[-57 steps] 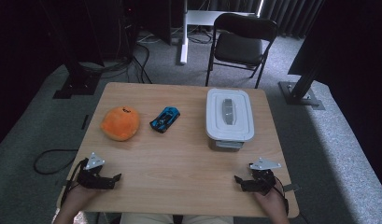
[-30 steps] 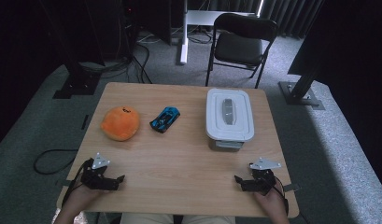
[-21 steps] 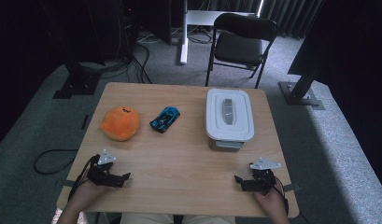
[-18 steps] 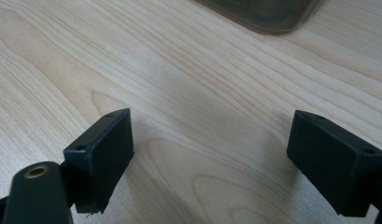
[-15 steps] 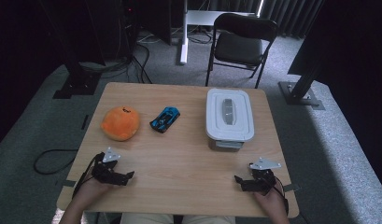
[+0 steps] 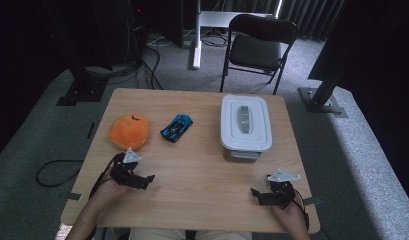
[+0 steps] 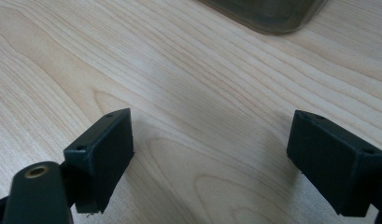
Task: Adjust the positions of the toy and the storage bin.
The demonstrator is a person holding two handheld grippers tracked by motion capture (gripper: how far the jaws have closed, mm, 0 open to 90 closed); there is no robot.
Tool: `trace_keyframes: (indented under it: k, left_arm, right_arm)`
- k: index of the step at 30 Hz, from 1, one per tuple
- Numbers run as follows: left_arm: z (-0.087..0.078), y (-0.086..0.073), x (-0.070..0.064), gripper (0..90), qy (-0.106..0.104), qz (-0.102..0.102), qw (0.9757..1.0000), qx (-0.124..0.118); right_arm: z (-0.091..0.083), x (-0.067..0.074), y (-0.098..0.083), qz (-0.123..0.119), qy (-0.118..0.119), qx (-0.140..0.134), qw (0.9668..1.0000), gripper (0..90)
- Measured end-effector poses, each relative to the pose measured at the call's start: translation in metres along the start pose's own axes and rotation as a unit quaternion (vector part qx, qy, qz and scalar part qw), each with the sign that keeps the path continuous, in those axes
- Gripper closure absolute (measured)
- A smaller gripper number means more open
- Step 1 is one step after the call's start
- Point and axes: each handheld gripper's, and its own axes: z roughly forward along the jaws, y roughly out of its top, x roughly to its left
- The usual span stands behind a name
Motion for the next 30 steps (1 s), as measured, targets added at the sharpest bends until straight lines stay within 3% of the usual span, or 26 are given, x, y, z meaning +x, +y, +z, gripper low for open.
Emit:
trace_keyframes:
  k: [9, 17, 23, 25, 30]
  left_arm:
    - [0.005, 0.027, 0.001, 1.4, -0.011, 0.011, 0.9999, 0.002]
    - [0.019, 0.053, -0.002, 1.5, -0.017, 0.023, 0.9995, 0.012]
    - [0.027, 0.072, -0.004, 1.5, -0.026, 0.027, 0.9993, 0.006]
    - [0.031, 0.078, -0.005, 1.5, -0.024, 0.036, 0.999, 0.007]
    - [0.041, 0.095, -0.004, 1.5, -0.026, 0.032, 0.9991, 0.004]
  right_arm:
    - [0.0, 0.0, 0.0, -0.001, 0.001, 0.0, 1.0, 14.2]
    - [0.0, 0.0, 0.0, -0.001, 0.001, 0.0, 1.0, 14.2]
    - [0.0, 0.0, 0.0, -0.001, 0.001, 0.0, 1.0, 14.2]
    - [0.0, 0.0, 0.0, -0.001, 0.001, 0.0, 1.0, 14.2]
    - [0.0, 0.0, 0.0, -0.001, 0.001, 0.0, 1.0, 14.2]
